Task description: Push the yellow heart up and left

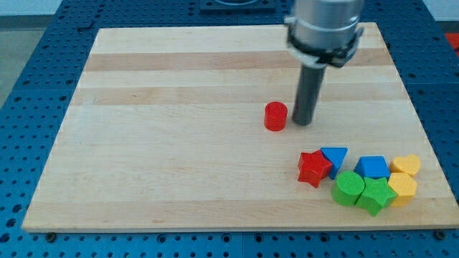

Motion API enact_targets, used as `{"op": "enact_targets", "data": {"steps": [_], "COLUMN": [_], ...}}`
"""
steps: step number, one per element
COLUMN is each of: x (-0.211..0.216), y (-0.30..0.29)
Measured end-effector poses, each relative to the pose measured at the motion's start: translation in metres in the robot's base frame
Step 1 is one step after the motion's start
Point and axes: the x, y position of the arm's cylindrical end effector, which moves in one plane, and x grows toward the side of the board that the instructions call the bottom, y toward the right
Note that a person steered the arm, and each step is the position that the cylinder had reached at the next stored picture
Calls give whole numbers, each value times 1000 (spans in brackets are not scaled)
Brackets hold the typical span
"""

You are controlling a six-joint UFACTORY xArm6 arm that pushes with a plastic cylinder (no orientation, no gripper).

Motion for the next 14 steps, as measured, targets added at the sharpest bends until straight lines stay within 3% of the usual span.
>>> {"op": "enact_targets", "data": {"steps": [1, 2, 3, 8, 12, 14], "x": [-22, -13, -13, 169, 185, 149], "y": [85, 219, 219, 207, 179, 128]}}
